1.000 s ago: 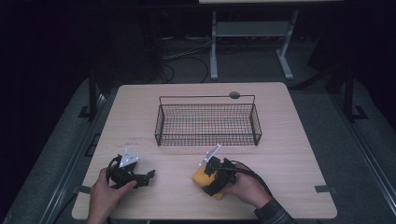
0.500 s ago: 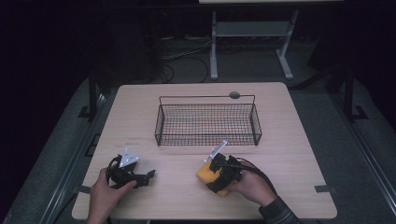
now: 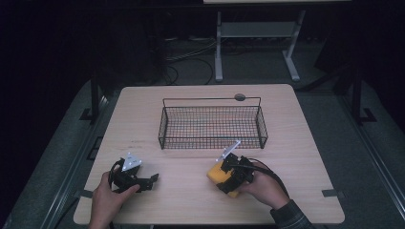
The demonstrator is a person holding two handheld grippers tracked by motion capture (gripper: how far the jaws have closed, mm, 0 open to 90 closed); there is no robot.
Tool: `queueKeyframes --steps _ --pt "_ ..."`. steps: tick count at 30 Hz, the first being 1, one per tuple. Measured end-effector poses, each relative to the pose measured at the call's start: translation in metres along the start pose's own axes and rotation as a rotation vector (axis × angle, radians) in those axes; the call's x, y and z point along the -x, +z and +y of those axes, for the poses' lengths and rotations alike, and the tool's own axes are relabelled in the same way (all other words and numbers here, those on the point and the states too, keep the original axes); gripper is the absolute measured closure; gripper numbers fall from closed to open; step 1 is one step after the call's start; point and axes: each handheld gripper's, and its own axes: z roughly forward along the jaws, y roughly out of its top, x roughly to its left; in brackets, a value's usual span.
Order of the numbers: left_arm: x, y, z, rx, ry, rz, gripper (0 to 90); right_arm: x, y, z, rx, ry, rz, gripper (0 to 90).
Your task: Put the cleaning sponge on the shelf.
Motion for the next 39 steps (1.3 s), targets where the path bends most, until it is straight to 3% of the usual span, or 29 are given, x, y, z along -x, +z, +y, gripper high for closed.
queueKeyframes --steps 25,39 --pt "0.0 0.0 0.0 0.0 0.0 0.0 12.6 0.032 -0.039 -0.012 0.044 0.076 -0.048 20.9" --pt "0.0 0.0 0.0 -0.001 0.003 0.0 12.6 0.051 -0.066 -0.003 0.085 0.093 -0.076 20.9"
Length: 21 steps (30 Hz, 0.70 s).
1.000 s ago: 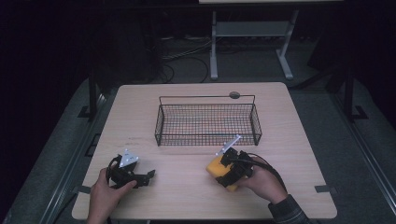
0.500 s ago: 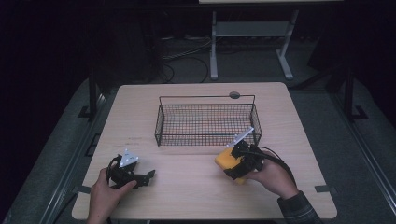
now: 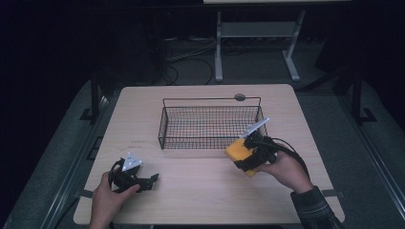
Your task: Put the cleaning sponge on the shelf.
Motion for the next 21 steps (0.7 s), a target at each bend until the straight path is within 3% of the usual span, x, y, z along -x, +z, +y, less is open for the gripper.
queueKeyframes --steps 10,21 --pt "0.0 0.0 0.0 0.0 -0.001 0.001 12.6 0.019 -0.009 0.012 0.015 0.031 -0.022 20.9" --pt "0.0 0.0 0.0 0.0 0.0 0.001 12.6 0.041 -0.008 0.024 0.02 0.07 -0.048 20.9"
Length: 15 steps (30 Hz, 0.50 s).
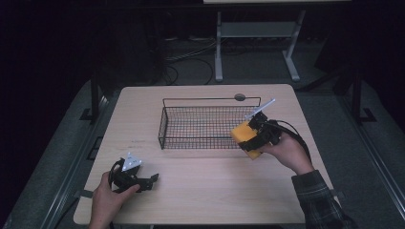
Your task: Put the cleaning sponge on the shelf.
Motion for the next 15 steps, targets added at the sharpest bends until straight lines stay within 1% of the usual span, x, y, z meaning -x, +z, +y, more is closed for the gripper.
queueKeyframes --steps 12,15 --pt "0.0 0.0 0.0 -0.002 0.001 -0.001 12.7 0.02 0.007 0.018 0.0 0.03 -0.031 20.9" --pt "0.0 0.0 0.0 -0.002 0.0 -0.001 12.6 0.024 0.009 0.023 0.0 0.046 -0.036 20.8"
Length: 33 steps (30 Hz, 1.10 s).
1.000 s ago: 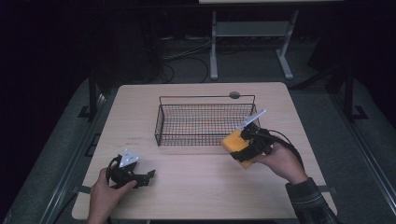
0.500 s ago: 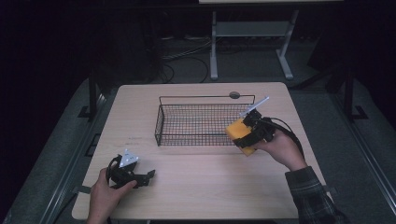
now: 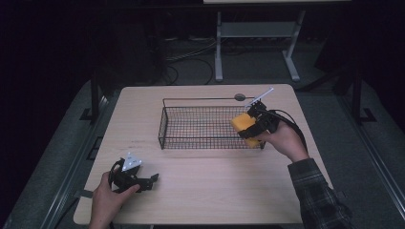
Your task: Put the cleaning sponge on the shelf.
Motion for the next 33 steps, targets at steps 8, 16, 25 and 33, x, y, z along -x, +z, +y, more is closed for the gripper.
queueKeyframes --steps 8,16,25,33 --pt "0.0 0.0 0.0 0.0 0.0 0.0 12.6 0.013 0.011 0.012 0.005 0.028 -0.009 20.8" --pt "0.0 0.0 0.0 0.0 0.0 0.0 12.6 0.027 0.024 0.023 -0.012 0.062 -0.02 20.8" --pt "0.0 0.0 0.0 0.0 0.0 0.0 12.7 0.037 0.041 0.031 -0.02 0.097 -0.032 20.8" --pt "0.0 0.0 0.0 0.0 0.0 0.0 12.7 0.044 0.063 0.033 -0.042 0.115 -0.044 20.7"
